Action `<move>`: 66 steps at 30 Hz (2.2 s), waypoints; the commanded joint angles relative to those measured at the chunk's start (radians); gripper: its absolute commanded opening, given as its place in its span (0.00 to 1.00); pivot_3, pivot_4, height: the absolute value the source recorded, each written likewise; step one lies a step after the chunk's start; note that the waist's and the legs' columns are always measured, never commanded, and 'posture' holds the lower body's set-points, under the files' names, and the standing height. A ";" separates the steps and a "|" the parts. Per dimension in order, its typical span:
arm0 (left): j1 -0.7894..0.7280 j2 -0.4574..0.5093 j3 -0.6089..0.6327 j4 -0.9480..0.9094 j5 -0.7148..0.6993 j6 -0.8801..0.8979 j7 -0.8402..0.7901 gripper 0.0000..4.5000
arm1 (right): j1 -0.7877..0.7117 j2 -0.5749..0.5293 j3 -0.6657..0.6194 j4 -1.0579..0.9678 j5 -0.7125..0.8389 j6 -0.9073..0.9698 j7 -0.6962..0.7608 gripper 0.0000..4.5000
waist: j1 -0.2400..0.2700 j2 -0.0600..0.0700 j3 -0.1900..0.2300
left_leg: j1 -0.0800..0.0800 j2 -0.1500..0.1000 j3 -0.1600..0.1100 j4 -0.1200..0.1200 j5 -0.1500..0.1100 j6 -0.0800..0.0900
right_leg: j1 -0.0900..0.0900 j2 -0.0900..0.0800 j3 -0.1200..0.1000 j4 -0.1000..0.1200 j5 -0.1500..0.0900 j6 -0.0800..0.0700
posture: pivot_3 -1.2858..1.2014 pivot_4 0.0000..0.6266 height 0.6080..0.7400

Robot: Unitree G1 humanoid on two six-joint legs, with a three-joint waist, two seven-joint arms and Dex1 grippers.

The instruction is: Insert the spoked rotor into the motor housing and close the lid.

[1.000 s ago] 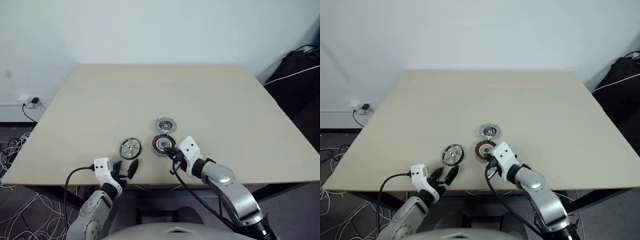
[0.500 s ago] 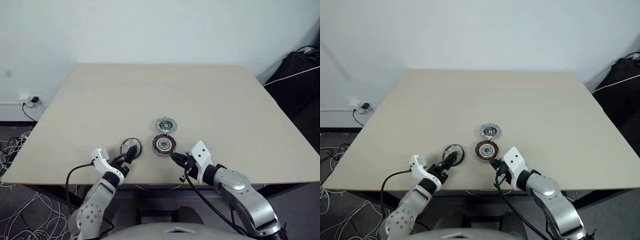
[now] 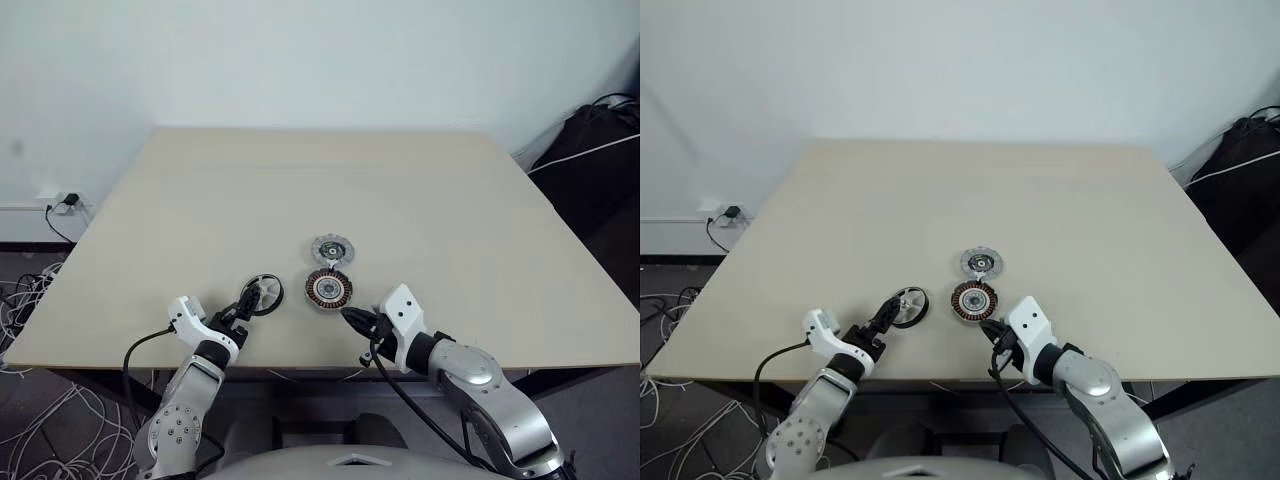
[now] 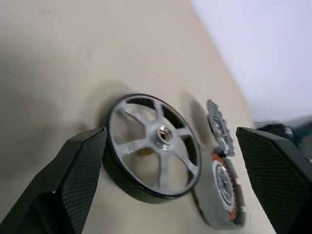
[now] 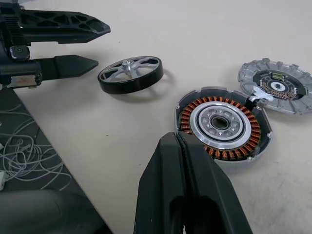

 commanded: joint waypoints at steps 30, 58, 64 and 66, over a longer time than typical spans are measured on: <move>-0.076 -0.080 -0.063 0.044 0.045 -0.071 0.231 1.00 | -0.028 0.004 0.007 -0.032 0.007 0.006 -0.021 0.01 | 0.001 -0.002 0.000 | 0.000 0.000 0.000 0.001 0.000 0.000 | 0.001 0.001 0.000 -0.001 0.002 0.000 | 0.52 0.00 1.00; -0.127 -0.112 -0.051 0.108 -0.221 0.016 0.273 0.87 | -0.034 0.003 0.017 -0.029 0.007 0.011 -0.026 0.00 | 0.006 -0.002 -0.002 | 0.000 0.000 0.000 0.002 0.000 0.000 | 0.001 0.001 0.000 0.000 0.002 0.000 | 0.52 0.00 1.00; -0.151 -0.109 -0.049 0.157 -0.241 0.014 0.275 0.42 | -0.030 0.003 0.017 -0.035 0.005 0.016 -0.031 0.00 | 0.006 -0.002 -0.002 | 0.000 -0.001 0.000 0.002 0.000 0.000 | 0.002 0.002 0.000 0.000 0.003 -0.001 | 0.52 0.00 1.00; -0.153 -0.107 -0.049 0.164 -0.246 0.014 0.273 0.28 | -0.028 0.003 0.016 -0.037 0.005 0.017 -0.032 0.00 | 0.006 -0.003 -0.002 | 0.000 -0.001 0.000 0.002 0.000 0.000 | 0.002 0.002 0.000 0.000 0.003 -0.001 | 0.52 0.00 1.00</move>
